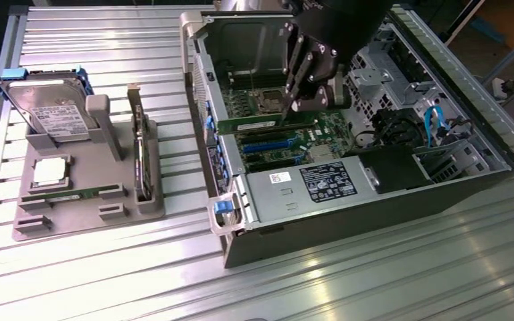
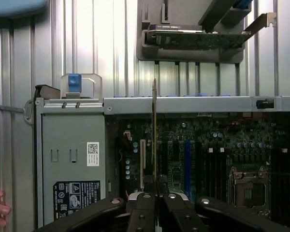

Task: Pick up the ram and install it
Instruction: 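Pick up the ram and move it above insertion slot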

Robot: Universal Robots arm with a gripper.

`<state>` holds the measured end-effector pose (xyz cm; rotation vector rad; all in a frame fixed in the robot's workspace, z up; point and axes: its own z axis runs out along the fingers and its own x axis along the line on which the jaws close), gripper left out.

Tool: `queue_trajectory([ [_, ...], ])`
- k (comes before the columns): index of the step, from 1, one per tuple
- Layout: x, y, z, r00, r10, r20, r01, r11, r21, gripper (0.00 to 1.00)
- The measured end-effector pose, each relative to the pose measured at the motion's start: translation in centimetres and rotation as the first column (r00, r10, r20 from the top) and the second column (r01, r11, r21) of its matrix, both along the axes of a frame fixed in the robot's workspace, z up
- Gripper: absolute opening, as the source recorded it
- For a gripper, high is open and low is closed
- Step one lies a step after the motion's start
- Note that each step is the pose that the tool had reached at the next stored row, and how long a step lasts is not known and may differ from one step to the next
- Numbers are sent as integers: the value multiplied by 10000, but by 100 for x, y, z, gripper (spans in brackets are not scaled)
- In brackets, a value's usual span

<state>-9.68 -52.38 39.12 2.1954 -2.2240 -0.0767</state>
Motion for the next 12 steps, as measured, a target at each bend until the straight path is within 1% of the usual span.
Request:
queue_trajectory([
  [2,50,0,0,10000,0,-1,0,10000,0,12],
  [7,253,0,0,10000,-1,-5,1,10000,-1,12],
  [12,403,0,0,10000,-1,-7,1,10000,-1,12],
])
